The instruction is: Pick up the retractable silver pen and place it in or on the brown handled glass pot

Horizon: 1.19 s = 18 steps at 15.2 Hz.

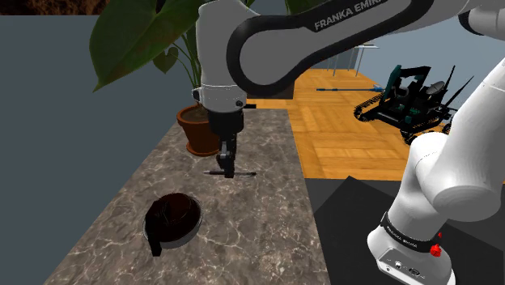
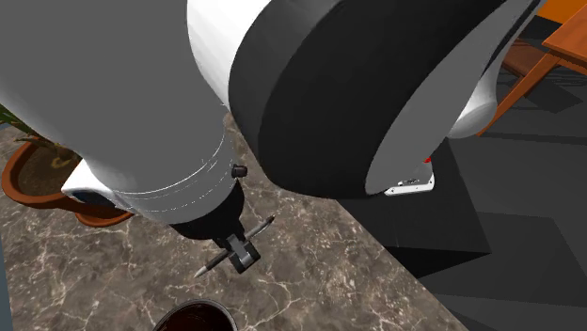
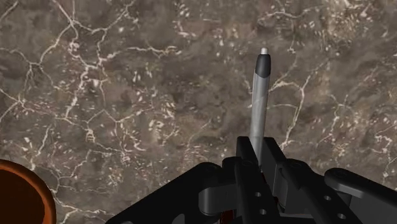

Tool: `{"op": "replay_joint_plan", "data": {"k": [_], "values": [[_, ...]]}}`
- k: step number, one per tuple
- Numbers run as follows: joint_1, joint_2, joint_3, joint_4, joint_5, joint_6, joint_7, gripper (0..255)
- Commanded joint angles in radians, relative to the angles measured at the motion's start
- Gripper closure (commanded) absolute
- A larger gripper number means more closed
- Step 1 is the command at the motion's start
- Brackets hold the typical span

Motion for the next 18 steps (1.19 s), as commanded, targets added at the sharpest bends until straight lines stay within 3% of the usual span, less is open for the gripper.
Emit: {"op": "replay_joint_plan", "data": {"k": [1, 15, 18], "values": [[-0.001, -0.008, -0.002, 0.020, 0.001, -0.029, 0.001, 255], [-0.005, -0.025, -0.011, 0.184, -0.003, -0.209, 0.012, 255], [0.010, 0.089, 0.024, 0.310, -0.035, -0.219, 0.074, 255]]}}
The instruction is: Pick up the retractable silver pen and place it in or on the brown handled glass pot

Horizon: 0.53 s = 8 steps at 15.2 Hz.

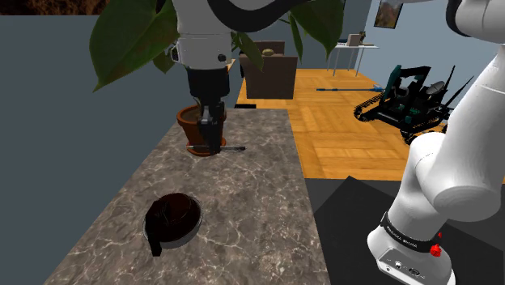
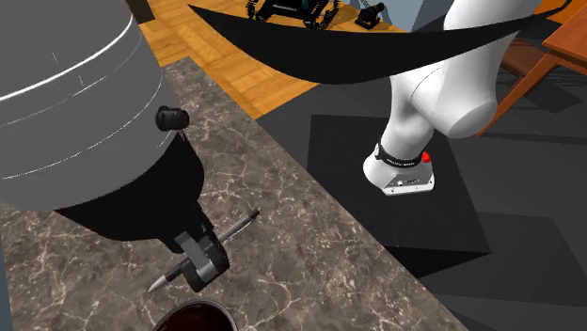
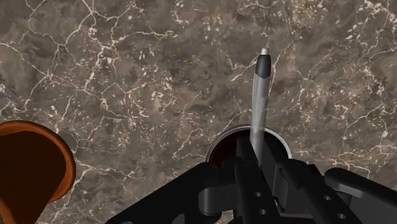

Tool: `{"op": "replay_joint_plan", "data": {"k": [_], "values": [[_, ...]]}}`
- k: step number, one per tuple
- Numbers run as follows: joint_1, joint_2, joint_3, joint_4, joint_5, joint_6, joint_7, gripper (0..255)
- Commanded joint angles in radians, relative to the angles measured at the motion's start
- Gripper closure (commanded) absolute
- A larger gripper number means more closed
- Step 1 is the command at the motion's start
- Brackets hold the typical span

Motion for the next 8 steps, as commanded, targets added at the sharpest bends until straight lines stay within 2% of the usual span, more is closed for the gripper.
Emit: {"op": "replay_joint_plan", "data": {"k": [1, 8], "values": [[0.012, 0.075, 0.021, 0.088, -0.024, -0.013, 0.041, 255], [0.100, 0.385, 0.070, 0.477, -0.143, -0.105, 0.181, 255]]}}
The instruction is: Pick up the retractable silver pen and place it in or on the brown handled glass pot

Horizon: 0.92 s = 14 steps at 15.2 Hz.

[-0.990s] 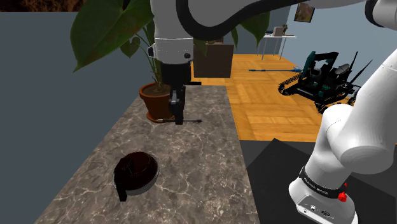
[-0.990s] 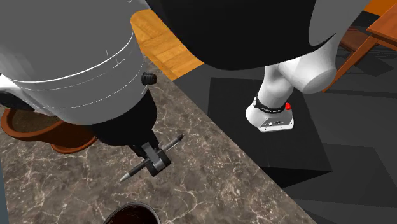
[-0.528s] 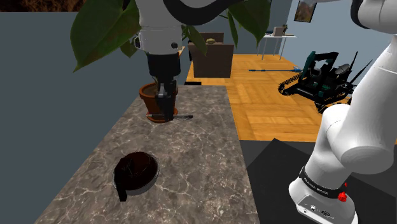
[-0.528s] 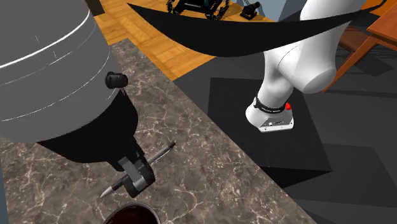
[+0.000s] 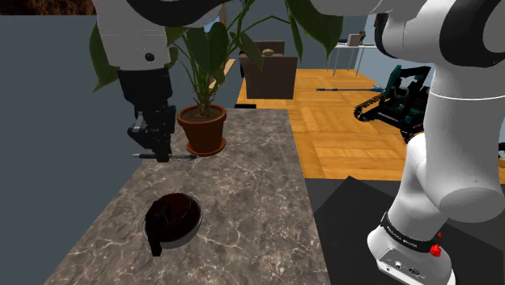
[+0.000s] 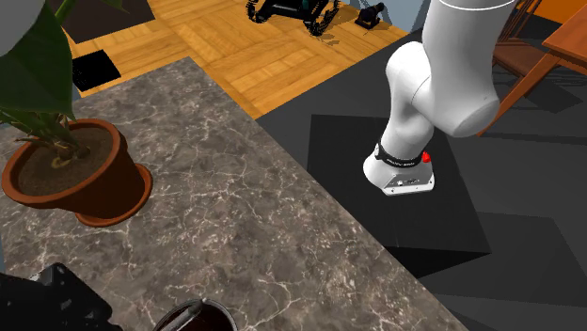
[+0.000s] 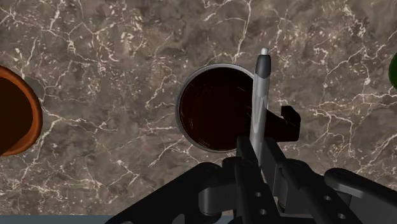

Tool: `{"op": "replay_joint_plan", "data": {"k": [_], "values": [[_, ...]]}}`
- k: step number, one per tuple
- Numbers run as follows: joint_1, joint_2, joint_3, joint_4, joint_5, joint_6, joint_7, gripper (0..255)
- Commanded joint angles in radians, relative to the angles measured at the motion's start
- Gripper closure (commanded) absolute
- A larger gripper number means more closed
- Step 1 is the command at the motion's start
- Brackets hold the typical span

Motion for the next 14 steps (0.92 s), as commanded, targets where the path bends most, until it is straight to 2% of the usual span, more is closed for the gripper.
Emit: {"op": "replay_joint_plan", "data": {"k": [1, 14], "values": [[0.043, 0.116, 0.009, 0.158, -0.046, -0.047, 0.043, 255], [0.028, 0.094, 0.002, -0.048, -0.037, 0.138, 0.032, 255]]}}
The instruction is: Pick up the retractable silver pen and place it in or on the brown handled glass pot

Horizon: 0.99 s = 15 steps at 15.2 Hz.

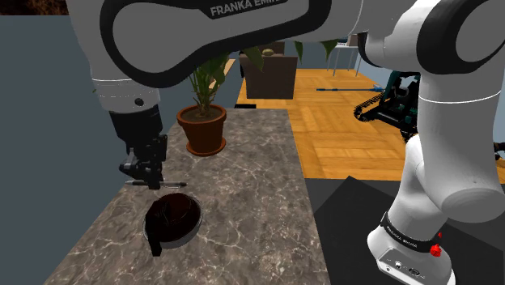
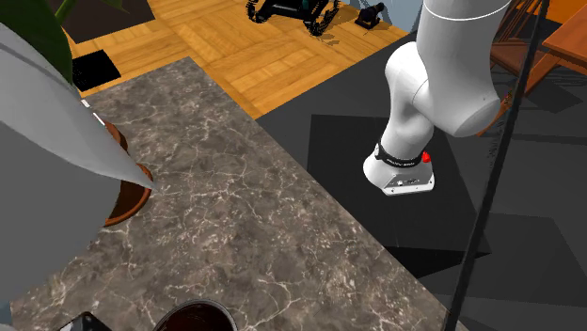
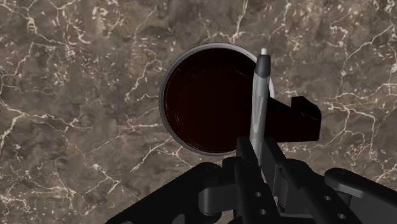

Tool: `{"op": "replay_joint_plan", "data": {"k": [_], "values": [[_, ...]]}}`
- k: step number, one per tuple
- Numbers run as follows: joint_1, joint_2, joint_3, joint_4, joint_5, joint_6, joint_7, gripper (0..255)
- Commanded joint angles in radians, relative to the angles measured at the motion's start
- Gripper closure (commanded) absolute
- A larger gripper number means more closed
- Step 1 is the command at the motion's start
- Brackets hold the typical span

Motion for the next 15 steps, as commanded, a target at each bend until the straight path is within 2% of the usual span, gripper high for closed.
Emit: {"op": "replay_joint_plan", "data": {"k": [1, 10, 11, 15], "values": [[-0.002, 0.001, -0.001, -0.026, 0.000, 0.027, -0.002, 255], [-0.003, 0.002, -0.002, -0.039, -0.001, 0.041, -0.002, 255], [-0.003, 0.002, -0.002, -0.039, -0.001, 0.041, -0.002, 0], [-0.003, 0.002, -0.002, -0.039, -0.001, 0.041, -0.002, 0]]}}
